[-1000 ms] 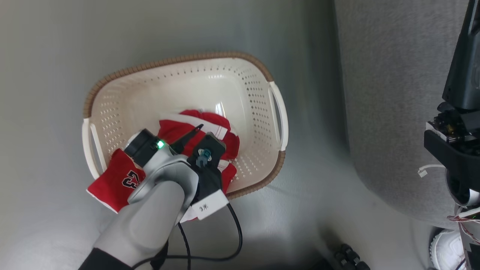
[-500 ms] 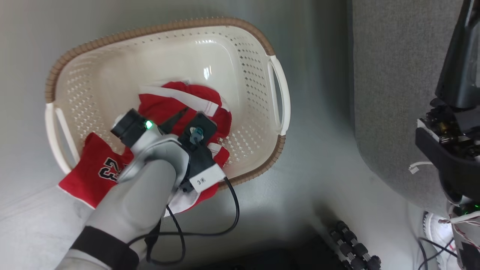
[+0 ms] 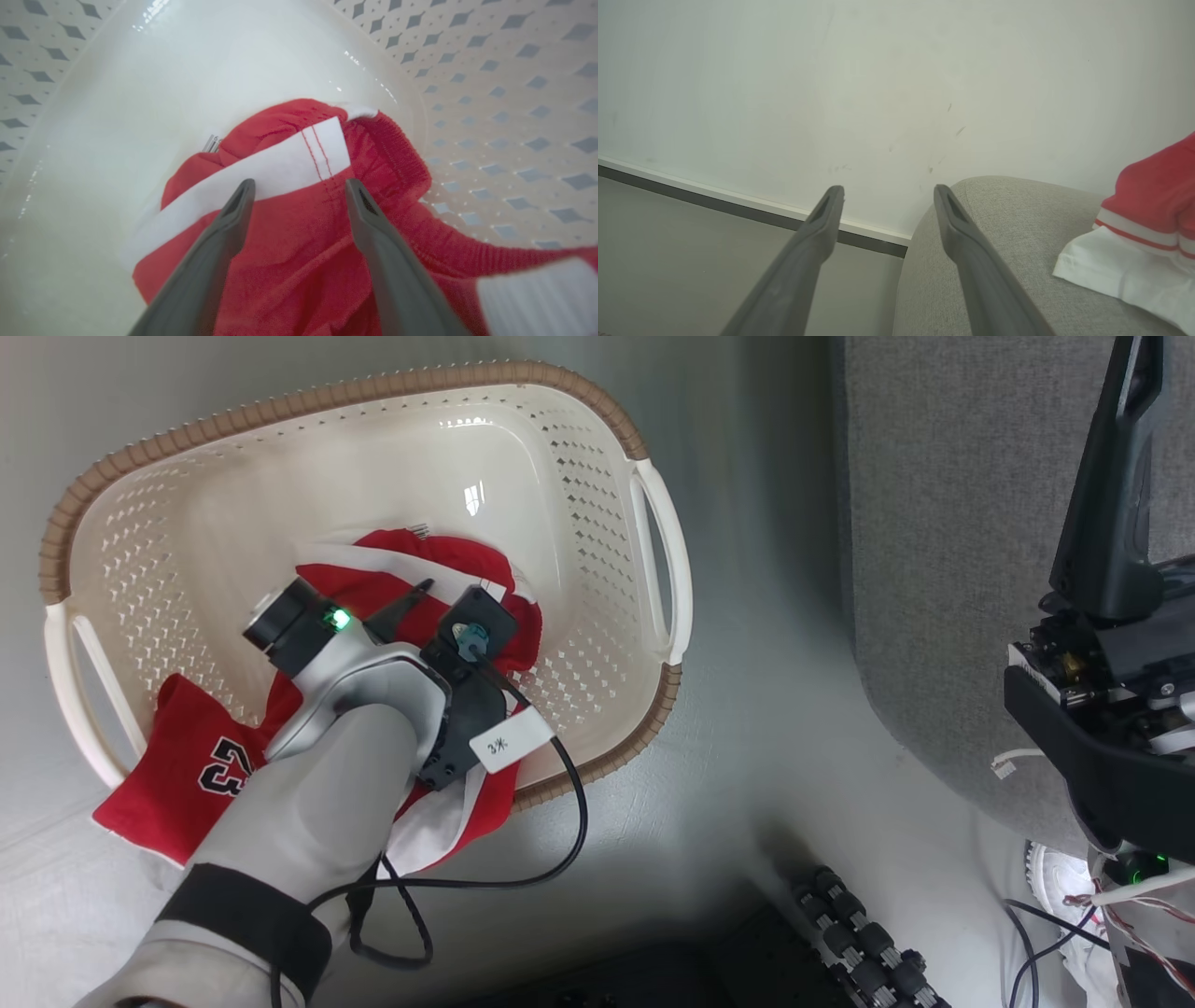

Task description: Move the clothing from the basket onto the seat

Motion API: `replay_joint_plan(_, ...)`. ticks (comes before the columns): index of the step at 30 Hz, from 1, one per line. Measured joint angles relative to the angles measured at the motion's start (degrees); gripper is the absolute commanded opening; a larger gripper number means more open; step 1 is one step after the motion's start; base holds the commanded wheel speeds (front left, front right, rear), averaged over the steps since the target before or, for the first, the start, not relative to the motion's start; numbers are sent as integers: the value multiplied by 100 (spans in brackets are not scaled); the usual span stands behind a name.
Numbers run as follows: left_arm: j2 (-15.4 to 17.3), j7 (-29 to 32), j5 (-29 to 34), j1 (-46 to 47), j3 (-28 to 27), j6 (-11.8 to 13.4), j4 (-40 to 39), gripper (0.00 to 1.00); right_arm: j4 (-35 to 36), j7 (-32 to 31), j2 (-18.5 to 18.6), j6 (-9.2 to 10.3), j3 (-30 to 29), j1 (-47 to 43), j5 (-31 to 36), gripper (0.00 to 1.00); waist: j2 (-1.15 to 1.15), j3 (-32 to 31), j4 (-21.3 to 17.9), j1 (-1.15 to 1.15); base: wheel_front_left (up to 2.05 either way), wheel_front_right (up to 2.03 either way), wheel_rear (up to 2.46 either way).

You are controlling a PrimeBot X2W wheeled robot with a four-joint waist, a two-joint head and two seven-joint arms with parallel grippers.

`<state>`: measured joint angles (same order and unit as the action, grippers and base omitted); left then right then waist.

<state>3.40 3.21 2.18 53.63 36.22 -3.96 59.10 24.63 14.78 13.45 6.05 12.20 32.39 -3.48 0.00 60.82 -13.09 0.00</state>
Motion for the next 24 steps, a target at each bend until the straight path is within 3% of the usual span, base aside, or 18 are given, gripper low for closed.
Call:
replay_joint_plan(10, -11, 177, 96, 226, 7, 196, 460, 100, 88, 0, -20, 7, 8, -91, 55, 100, 0, 7, -69, 0, 0, 0, 0)
replay_joint_plan(12, -12, 231, 96, 282, 5, 224, 523, 81, 88, 0, -32, 7, 16, -125, 58, 100, 0, 7, -73, 0, 0, 0, 0)
replay_joint_plan(14, -15, 233, 96, 295, 2, 253, 573, 46, 89, 0, -38, 7, 22, -125, 58, 100, 0, 5, -75, 0, 0, 0, 0)
replay_joint_plan(16, -25, 233, 96, 320, 2, 299, 631, 28, 91, 0, -40, 7, 22, -125, 58, 100, 0, 3, -76, 0, 0, 0, 0)
replay_joint_plan(18, -26, 233, 94, 363, -5, 310, 670, 1, 91, 0, -40, 7, 18, -125, 59, 100, 0, -1, -74, 0, 0, 0, 0)
replay_joint_plan(24, -32, 162, 48, 465, -66, 352, 695, 0, 81, 0, -40, 7, -31, -121, 58, 100, 0, -20, -47, 0, 0, 0, 0)
